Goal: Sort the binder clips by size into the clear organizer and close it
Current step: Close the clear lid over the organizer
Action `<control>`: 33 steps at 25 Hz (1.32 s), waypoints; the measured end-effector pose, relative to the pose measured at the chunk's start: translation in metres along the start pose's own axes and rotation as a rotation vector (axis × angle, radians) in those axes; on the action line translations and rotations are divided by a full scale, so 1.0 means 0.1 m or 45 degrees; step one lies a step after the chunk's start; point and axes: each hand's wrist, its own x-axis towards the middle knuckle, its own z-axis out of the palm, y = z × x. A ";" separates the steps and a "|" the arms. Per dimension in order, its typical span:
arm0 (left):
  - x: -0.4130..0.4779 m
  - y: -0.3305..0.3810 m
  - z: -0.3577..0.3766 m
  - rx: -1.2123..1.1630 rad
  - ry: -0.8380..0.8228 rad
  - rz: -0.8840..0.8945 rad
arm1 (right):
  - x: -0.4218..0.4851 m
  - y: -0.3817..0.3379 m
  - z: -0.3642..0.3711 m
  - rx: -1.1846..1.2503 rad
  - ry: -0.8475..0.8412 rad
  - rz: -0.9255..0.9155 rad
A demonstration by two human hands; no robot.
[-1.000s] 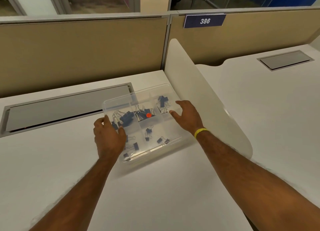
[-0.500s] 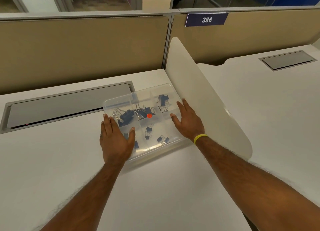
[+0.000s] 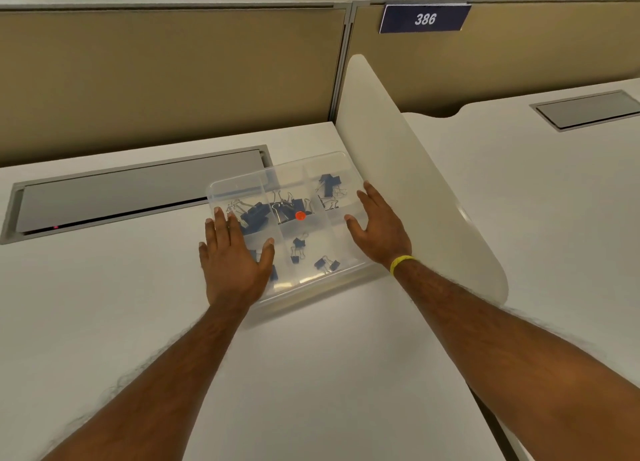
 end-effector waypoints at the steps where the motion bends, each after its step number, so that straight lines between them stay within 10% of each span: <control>1: 0.01 0.00 0.00 0.019 -0.023 0.007 | 0.00 0.00 -0.01 -0.012 -0.024 0.001; 15: 0.70 0.09 -0.34 0.398 -0.541 0.084 | 0.28 -0.12 -0.26 -0.380 -0.230 -0.027; 23: 0.88 0.09 -0.33 0.516 -0.593 0.144 | 0.91 -0.30 -0.39 -0.385 -0.725 -0.045; 33: 0.91 0.11 -0.35 0.486 -0.579 0.142 | 1.06 -0.46 -0.41 -0.549 -0.761 -0.036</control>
